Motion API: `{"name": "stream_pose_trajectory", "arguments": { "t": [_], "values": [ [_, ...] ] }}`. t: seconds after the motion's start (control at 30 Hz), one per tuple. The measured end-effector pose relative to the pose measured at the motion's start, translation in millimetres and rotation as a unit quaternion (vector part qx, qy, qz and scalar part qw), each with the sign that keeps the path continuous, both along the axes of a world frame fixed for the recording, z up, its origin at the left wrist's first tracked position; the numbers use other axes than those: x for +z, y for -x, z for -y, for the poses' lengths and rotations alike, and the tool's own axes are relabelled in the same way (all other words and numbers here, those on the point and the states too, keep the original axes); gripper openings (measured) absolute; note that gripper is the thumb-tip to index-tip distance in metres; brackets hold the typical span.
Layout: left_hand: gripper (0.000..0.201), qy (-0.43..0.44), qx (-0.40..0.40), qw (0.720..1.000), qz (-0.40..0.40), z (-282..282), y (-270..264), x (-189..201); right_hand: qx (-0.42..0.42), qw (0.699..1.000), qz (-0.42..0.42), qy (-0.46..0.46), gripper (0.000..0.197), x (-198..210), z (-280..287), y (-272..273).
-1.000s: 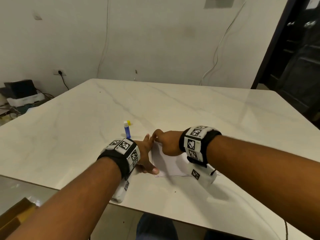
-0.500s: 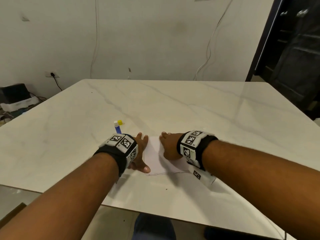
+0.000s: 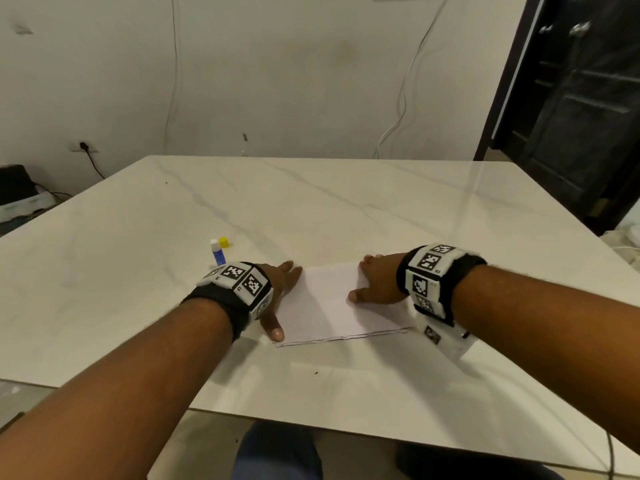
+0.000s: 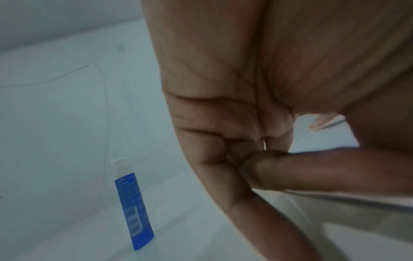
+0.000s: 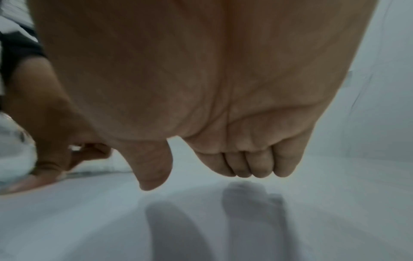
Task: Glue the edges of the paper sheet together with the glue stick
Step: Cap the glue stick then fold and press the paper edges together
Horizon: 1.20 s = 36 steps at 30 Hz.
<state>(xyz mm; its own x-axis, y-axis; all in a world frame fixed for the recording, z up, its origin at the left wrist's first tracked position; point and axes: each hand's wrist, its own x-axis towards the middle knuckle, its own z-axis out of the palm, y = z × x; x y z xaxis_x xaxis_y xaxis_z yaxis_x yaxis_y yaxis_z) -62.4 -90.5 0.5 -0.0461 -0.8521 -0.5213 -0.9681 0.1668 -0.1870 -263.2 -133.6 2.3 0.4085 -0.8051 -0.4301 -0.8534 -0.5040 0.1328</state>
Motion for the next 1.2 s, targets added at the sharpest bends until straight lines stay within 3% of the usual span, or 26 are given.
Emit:
{"name": "stream_pose_trajectory", "arguments": {
  "t": [0.13,0.23,0.33,0.4,0.53,0.77,0.83,0.97,1.07,1.2],
  "values": [
    [0.133,0.017,-0.016,1.0,0.017,5,10,2,0.12,0.99,0.058,-0.043,0.065,9,-35,-49],
    [0.135,0.012,-0.018,1.0,0.022,6,10,0,0.158,0.986,0.04,-0.032,0.053,1,-42,-66],
    [0.139,0.031,0.014,0.999,0.025,4,8,-3,0.093,0.995,0.019,-0.017,0.09,-9,-22,-44],
    [0.137,0.025,0.032,0.999,0.014,3,6,-2,0.054,0.998,-0.004,-0.015,0.103,-11,-2,-18],
    [0.127,0.012,0.039,0.999,-0.005,4,9,4,0.039,0.999,-0.015,-0.023,0.085,-15,27,27],
    [0.131,-0.047,0.047,0.998,-0.004,9,11,23,0.041,0.998,0.027,-0.049,0.055,-13,40,43],
    [0.122,-0.028,0.034,0.999,0.017,13,19,33,0.026,0.997,0.054,-0.051,0.053,-13,40,47],
    [0.112,0.074,-0.077,0.994,0.009,31,60,34,-0.034,0.986,0.16,0.013,0.042,-5,47,52],
    [0.129,0.041,-0.11,0.993,0.001,43,89,15,-0.115,0.963,0.244,0.02,0.039,4,62,47],
    [0.16,0.014,-0.132,0.991,0.026,60,95,-8,-0.128,0.983,0.122,0.038,0.06,1,88,36]
  ]
}}
